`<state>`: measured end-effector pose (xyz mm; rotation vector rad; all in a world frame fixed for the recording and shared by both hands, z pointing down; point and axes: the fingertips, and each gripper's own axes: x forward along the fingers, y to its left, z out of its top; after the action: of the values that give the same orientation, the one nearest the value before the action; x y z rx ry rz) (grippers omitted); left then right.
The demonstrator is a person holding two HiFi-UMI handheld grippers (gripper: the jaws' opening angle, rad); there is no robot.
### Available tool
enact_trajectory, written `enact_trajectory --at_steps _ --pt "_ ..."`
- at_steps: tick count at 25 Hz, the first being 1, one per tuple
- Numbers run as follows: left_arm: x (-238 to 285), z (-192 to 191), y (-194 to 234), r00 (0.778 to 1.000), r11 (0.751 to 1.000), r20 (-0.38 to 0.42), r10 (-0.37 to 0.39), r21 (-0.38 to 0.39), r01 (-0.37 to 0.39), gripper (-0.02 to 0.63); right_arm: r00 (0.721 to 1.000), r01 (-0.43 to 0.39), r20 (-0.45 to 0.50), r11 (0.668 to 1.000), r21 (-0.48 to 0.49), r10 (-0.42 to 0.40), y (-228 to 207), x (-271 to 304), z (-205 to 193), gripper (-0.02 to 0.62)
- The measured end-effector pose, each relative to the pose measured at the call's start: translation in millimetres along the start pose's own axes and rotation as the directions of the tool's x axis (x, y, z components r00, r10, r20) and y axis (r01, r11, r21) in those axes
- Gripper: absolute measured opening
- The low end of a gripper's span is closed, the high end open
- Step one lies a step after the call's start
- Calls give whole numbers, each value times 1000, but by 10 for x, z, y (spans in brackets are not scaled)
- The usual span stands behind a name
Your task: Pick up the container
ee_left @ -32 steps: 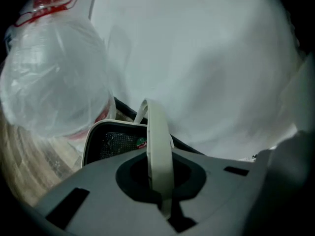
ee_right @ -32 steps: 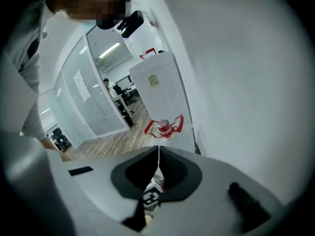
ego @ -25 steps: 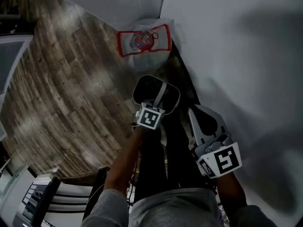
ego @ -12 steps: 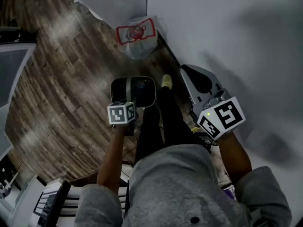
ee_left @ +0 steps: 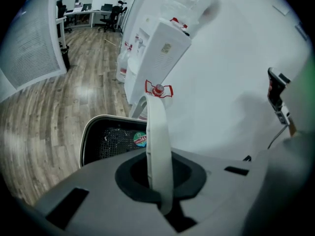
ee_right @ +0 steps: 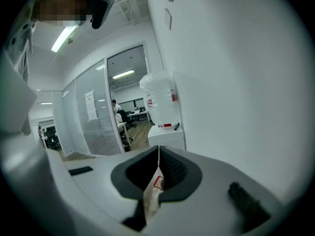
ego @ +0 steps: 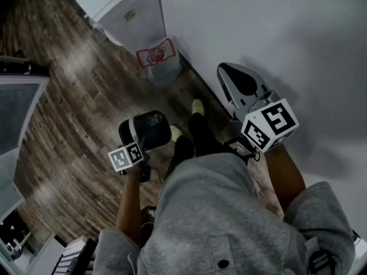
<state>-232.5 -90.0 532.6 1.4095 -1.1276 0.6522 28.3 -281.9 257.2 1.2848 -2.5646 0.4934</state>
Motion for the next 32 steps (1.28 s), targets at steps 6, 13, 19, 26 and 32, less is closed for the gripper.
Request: enact_trajectory --at_steps 6,13,19,26,32 --pt "-347 -27 57 999 996 50 -4 -90 8 15 998 57 32 998 -32 -56 16 -436 310 26" --pt "-454 61 46 996 986 87 -11 -165 26 15 992 87 83 995 52 -91 -91 -626 496 26" --pt "-423 150 -1 995 984 94 -20 -174 36 15 990 93 98 994 53 -98 -108 -609 549 26" --pt "-402 242 -52 994 981 98 -41 -187 58 15 989 105 102 994 42 -109 -131 -530 620 26" --pt "-340 262 -124 995 982 94 -40 -178 57 15 989 107 99 993 40 -111 -192 -497 580 26"
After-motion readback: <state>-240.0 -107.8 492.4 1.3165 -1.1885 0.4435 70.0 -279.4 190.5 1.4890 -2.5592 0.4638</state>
